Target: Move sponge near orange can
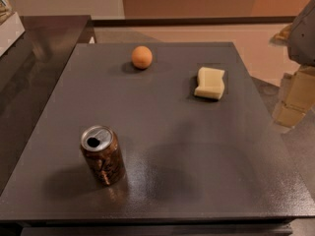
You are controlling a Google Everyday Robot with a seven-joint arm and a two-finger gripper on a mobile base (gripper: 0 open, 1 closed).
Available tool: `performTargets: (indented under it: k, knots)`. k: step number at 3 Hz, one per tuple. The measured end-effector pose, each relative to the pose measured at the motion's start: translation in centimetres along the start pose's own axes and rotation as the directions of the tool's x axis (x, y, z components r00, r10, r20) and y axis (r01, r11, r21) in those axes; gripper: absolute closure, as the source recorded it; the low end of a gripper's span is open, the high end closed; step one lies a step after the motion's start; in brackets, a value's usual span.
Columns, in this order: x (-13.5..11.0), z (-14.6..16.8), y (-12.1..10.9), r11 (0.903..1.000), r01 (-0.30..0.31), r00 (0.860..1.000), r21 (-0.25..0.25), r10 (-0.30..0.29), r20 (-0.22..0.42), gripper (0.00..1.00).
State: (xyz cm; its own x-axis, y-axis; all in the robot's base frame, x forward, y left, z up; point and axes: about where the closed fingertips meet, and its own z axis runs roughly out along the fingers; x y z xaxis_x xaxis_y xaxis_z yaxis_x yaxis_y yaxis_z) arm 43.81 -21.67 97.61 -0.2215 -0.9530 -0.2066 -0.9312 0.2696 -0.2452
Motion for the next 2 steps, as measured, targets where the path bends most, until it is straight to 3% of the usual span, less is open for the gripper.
performTargets:
  k: [2]
  knots:
    - [-1.4,1.0,-1.0,0.9995,-0.023,0.999,0.022,0.022,0.044,0.0]
